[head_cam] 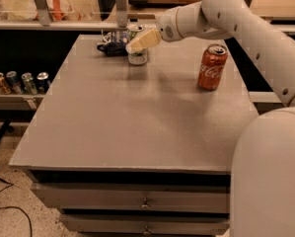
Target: Move 7up can near blue chip bag
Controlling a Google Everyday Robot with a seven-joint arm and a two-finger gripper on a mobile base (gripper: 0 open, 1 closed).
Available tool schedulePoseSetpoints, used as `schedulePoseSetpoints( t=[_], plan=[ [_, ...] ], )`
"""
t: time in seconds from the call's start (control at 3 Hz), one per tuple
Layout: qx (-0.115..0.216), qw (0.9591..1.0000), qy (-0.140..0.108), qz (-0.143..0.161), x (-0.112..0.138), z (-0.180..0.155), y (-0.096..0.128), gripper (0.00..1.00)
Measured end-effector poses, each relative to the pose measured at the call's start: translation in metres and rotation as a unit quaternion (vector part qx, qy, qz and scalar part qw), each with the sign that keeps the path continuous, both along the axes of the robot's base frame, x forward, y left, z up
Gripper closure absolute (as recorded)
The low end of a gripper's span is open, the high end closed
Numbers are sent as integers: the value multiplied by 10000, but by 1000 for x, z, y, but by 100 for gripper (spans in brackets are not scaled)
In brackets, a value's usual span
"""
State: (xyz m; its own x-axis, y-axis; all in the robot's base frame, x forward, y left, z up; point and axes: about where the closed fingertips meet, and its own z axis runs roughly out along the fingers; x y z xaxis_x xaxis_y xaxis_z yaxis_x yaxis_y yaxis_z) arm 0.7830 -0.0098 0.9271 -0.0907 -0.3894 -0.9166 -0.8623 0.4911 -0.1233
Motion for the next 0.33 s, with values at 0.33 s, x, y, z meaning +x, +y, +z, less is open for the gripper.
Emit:
schedulePoseSetpoints(
  t=[0.33],
  plan=[
    [-345,9994,-48,-58,-4,11,-20,0]
  ],
)
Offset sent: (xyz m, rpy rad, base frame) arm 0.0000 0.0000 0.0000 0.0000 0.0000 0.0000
